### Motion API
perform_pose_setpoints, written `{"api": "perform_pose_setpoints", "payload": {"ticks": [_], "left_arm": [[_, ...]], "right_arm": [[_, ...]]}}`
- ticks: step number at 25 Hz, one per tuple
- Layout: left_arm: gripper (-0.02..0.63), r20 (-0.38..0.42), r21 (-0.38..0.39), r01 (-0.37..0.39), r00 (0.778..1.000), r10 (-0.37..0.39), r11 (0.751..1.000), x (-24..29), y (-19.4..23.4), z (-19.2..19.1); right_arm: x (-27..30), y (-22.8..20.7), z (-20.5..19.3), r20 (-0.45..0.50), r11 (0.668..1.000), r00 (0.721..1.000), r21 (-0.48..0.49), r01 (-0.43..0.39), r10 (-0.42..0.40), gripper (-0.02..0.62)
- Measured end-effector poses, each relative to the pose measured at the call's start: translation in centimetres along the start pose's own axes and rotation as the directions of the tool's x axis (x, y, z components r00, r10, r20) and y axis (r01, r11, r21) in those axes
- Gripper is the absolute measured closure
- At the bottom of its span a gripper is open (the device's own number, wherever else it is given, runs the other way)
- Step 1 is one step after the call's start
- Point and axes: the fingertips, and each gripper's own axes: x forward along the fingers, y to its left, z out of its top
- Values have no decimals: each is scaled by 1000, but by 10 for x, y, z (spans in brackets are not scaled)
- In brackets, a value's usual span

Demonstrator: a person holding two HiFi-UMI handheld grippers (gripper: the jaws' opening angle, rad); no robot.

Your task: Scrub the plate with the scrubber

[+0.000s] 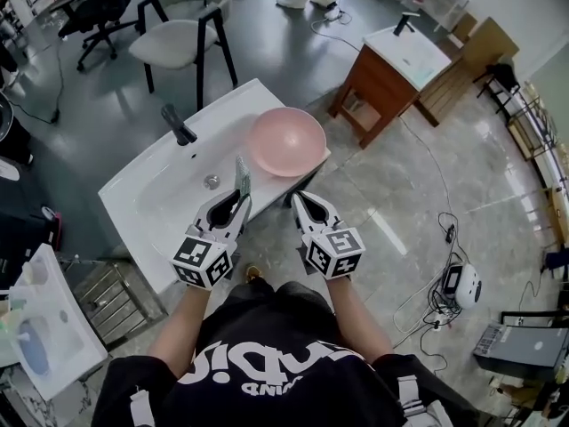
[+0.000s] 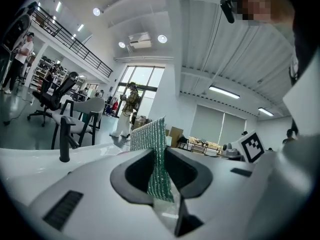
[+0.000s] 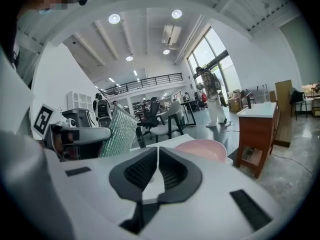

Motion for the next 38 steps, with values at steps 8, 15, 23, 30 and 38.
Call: {"api": "perform_pose_setpoints", "payload": {"ticks": [8,15,23,30,38], "left_arm": [[517,-33,-29,18,999,-19,999,26,9,-2],[517,-33,-33,-9,999,8,999,48,21,-1],[517,-29,-36,-33,999,32,999,68,27,3],[517,-14,-45,-78,997,77,996,71,39,8],[517,1,-59,-112,994,112,992,71,52,11]], "right_arm": [[31,-28,-12,-104,999,994,-29,-16,13,542],[73,-49,-53,-305,987,952,-140,-81,35,402],[113,-64,-84,-448,940,894,-301,-158,7,377],[143,-43,-94,-548,819,836,-480,-314,-1,377],[163,-46,-116,-618,714,785,-566,-411,-39,377]]}}
